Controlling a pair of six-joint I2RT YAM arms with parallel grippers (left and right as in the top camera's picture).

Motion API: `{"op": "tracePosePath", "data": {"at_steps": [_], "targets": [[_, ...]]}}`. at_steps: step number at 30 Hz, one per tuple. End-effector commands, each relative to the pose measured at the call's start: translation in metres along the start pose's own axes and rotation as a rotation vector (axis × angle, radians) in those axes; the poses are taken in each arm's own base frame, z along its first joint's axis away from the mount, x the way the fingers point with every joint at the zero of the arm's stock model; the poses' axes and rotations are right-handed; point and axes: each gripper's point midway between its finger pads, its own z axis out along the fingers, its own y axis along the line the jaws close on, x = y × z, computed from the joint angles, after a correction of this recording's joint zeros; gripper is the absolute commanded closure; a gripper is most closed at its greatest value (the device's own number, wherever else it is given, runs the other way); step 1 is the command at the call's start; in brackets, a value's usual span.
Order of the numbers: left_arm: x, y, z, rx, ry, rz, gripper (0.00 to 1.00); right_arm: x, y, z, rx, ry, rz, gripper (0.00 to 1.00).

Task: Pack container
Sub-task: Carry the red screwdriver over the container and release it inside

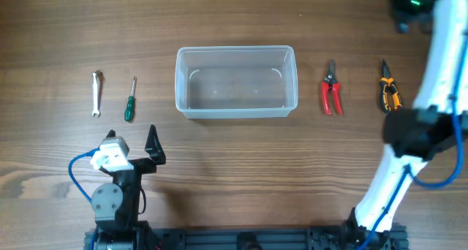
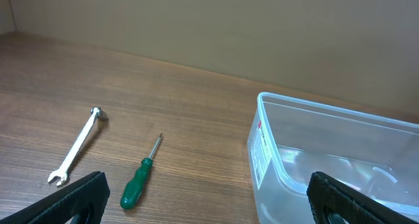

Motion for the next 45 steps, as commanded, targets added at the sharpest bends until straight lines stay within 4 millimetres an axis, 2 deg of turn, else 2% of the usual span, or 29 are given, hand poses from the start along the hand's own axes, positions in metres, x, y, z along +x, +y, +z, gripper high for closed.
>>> {"op": "tracePosePath", "data": {"at_steps": [1,4,7,9,13,16,18,24,30,38,45], "targets": [[0.0,0.001,0.0,-0.005,-0.007,0.017,0.0,-0.055,0.096,-0.063,-0.066,-0.161,-0.201,0.96],[0.0,0.001,0.0,-0.005,-0.007,0.017,0.0,-0.066,0.161,-0.071,-0.144,-0.165,-0.319,0.96],[0.0,0.001,0.0,-0.005,-0.007,0.017,0.0,-0.061,0.221,-0.072,-0.226,-0.126,-0.447,0.96],[0.0,0.001,0.0,-0.005,-0.007,0.017,0.0,-0.056,0.254,-0.071,-0.27,-0.102,-0.508,0.96],[0.0,0.001,0.0,-0.005,-0.007,0.016,0.0,-0.045,0.296,-0.063,-0.325,-0.059,-0.586,0.96],[0.0,0.001,0.0,-0.005,-0.007,0.017,0.0,-0.024,0.326,-0.047,-0.376,0.03,-0.64,0.96],[0.0,0.001,0.0,-0.005,-0.007,0.017,0.0,-0.014,0.339,-0.036,-0.395,0.067,-0.664,0.96],[0.0,0.001,0.0,-0.005,-0.007,0.016,0.0,0.011,0.355,0.004,-0.425,0.156,-0.684,0.96],[0.0,0.001,0.0,-0.005,-0.007,0.017,0.0,0.017,0.364,0.036,-0.449,0.156,-0.676,0.94],[0.0,0.001,0.0,-0.005,-0.007,0.017,0.0,0.03,0.375,0.069,-0.481,0.177,-0.667,0.91],[0.0,0.001,0.0,-0.005,-0.007,0.017,0.0,0.041,0.37,0.105,-0.501,0.235,-0.63,0.91]]}}
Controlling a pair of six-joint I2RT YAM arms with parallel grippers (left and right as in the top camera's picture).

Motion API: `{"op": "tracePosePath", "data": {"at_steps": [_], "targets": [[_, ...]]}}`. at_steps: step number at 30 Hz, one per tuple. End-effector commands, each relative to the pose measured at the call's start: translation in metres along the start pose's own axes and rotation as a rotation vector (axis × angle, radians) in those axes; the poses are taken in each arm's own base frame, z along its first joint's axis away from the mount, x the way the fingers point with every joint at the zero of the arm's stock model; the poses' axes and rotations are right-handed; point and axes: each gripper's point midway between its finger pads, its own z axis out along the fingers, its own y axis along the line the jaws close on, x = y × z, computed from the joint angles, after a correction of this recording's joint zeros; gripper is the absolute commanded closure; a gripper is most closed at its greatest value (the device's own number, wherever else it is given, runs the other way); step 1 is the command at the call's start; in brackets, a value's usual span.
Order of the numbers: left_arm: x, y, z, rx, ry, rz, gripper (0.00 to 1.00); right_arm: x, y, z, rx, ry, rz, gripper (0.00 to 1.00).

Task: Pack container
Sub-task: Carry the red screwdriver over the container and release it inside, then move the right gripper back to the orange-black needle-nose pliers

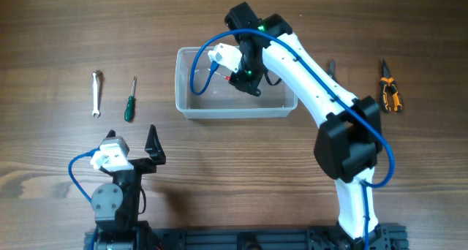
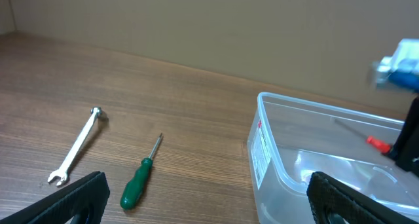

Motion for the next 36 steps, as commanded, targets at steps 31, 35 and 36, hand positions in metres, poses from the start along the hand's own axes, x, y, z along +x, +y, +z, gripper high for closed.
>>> {"op": "tracePosePath", "data": {"at_steps": [31,35,36], "targets": [[0.0,0.001,0.0,-0.005,-0.007,0.017,0.0,-0.011,-0.051,-0.119,0.127,-0.137,0.159,0.0],[0.0,0.001,0.0,-0.005,-0.007,0.017,0.0,0.021,-0.08,-0.209,0.349,-0.223,0.314,0.0],[0.0,0.001,0.0,-0.005,-0.007,0.017,0.0,0.037,-0.089,-0.237,0.412,-0.262,0.395,0.0]]}}
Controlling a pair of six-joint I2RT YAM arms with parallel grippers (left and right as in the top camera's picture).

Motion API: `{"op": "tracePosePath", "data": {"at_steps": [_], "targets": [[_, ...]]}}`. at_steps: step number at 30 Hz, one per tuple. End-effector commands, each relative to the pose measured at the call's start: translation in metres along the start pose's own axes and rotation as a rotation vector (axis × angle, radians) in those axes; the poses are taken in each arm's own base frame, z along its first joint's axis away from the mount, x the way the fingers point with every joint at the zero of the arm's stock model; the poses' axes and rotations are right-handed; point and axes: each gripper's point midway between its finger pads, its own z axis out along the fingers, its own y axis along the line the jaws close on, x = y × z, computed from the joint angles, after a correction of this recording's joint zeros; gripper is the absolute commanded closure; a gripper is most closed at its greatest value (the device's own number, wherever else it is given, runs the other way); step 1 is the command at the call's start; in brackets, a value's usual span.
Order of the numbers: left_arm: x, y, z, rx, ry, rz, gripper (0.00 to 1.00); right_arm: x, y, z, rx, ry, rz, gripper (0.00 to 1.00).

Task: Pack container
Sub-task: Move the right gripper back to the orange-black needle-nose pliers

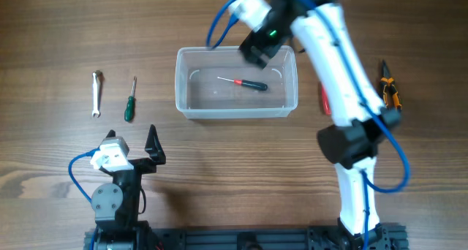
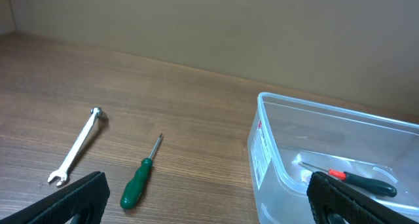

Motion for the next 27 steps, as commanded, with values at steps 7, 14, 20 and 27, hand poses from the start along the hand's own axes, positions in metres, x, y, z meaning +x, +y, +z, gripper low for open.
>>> {"op": "tracePosePath", "data": {"at_steps": [7,14,20,27], "targets": [[0.0,0.001,0.0,-0.005,-0.007,0.017,0.0,0.103,-0.115,-0.203,0.447,-0.263,0.535,0.0],[0.0,0.001,0.0,-0.005,-0.007,0.017,0.0,0.191,-0.151,-0.204,0.455,-0.147,0.663,0.0],[0.0,0.001,0.0,-0.005,-0.007,0.017,0.0,0.274,-0.191,-0.153,0.457,0.021,0.842,0.0],[0.0,0.001,0.0,-0.005,-0.007,0.017,0.0,0.319,-0.207,-0.119,0.443,0.068,0.927,0.0]]}}
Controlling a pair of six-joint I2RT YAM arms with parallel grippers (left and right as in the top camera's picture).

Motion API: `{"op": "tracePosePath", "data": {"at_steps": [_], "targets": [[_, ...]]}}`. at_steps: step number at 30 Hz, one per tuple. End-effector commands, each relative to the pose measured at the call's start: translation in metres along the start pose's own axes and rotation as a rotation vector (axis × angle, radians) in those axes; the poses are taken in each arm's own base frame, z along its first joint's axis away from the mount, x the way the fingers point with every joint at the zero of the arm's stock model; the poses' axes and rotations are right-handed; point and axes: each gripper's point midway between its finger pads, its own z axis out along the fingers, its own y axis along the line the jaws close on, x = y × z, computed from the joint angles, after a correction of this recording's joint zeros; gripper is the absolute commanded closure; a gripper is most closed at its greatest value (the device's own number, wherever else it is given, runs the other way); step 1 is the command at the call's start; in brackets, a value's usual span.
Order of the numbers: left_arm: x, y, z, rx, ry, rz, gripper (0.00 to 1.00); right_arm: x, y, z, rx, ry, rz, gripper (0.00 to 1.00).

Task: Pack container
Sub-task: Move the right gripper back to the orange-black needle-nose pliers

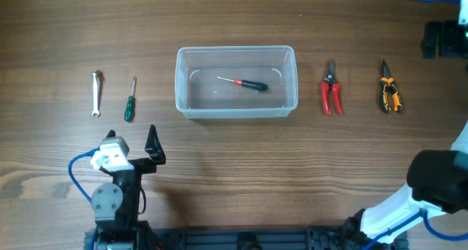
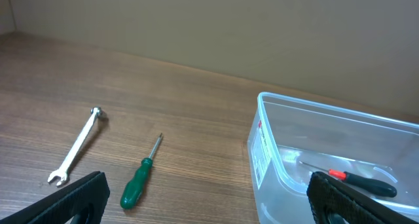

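Note:
The clear plastic container (image 1: 184, 74) stands mid-table, and a red-and-black screwdriver (image 1: 247, 83) lies inside it, also seen through the wall (image 2: 359, 182). To its left lie a green screwdriver (image 1: 130, 101) (image 2: 139, 183) and a small wrench (image 1: 96, 93) (image 2: 77, 146). Red pruners (image 1: 333, 89) and orange-black pliers (image 1: 389, 95) lie to its right. My left gripper (image 1: 131, 142) (image 2: 211, 207) rests open and empty near the front edge, short of the green screwdriver. The right arm's dark end (image 1: 443, 38) shows at the far right edge; its jaws cannot be made out.
The table is bare wood (image 1: 234, 169). The right arm's elbow (image 1: 439, 184) hangs over the front right corner. A plain wall (image 2: 229, 27) rises behind the table's far edge.
The right arm has left the container's back rim and now sits at the frame's far right edge. The red-and-black screwdriver lies unmoved in the container. The left arm is still.
At first the container was empty and the right arm was at the top right corner. Then the right gripper was down inside the container with a red-and-black screwdriver. Later the screwdriver lay loose on the bottom with the gripper above the rim; now the arm is away right.

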Motion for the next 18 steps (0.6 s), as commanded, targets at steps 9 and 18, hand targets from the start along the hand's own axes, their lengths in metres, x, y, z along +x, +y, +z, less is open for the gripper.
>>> {"op": "tracePosePath", "data": {"at_steps": [9,18], "targets": [[0.0,0.001,0.0,-0.005,-0.007,0.017,0.0,0.03,0.0,0.08,-0.088,0.083,-0.14,0.0],[0.0,0.001,0.0,-0.005,-0.007,0.017,0.0,0.069,0.005,0.173,-0.152,0.299,-0.133,0.0]]}}
